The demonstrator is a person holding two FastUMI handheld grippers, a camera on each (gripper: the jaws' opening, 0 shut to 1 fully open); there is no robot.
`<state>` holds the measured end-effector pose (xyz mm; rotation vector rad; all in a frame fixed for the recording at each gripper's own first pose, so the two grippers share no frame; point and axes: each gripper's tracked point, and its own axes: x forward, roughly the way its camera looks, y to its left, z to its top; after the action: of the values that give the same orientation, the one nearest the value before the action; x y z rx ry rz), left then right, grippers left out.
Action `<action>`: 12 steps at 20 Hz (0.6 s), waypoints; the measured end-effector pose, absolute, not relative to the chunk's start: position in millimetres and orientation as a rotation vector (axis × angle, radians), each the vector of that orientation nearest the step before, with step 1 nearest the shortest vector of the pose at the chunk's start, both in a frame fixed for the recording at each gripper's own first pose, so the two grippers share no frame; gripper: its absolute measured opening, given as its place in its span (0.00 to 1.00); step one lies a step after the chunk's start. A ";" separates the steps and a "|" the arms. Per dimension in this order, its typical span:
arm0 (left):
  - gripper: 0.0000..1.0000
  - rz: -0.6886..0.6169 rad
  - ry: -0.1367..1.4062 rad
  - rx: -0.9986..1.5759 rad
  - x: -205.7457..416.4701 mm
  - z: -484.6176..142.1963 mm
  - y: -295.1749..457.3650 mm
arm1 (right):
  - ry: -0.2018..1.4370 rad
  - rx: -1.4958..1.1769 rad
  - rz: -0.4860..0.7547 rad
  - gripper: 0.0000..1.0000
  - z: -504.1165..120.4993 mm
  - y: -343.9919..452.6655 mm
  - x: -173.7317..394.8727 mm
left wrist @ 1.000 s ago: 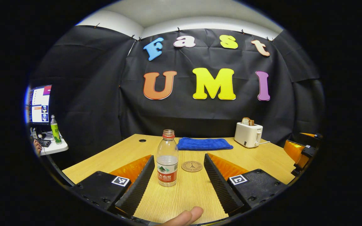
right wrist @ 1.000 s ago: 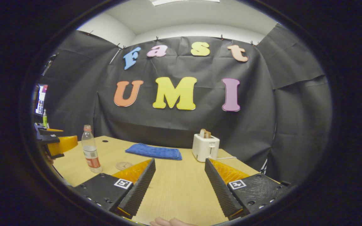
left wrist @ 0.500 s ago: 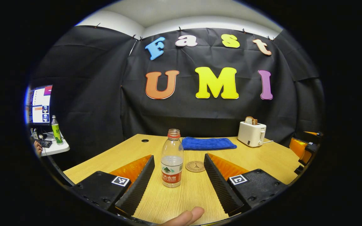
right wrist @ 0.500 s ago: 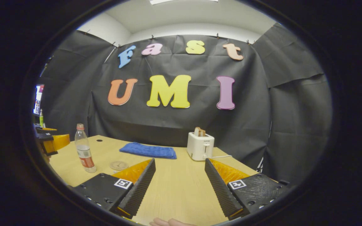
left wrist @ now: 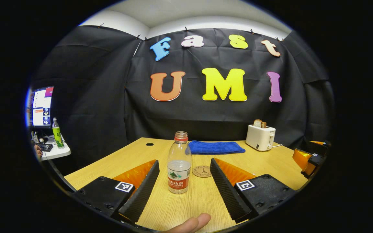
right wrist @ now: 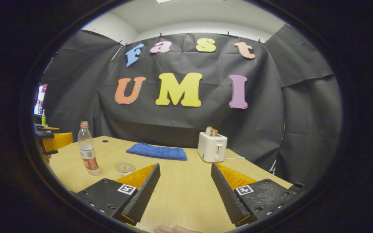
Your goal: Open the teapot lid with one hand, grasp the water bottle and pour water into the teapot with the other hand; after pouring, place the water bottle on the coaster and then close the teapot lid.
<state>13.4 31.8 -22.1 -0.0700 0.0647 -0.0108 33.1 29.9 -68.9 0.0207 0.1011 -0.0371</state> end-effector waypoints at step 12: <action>0.99 0.043 0.097 -0.075 28.2 -37.6 59.3 | 0.104 0.033 0.129 0.97 -110.7 121.9 93.3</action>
<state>28.2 59.3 -37.6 -0.0748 0.0971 0.0427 93.3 121.9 -110.7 0.0333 0.1040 0.1290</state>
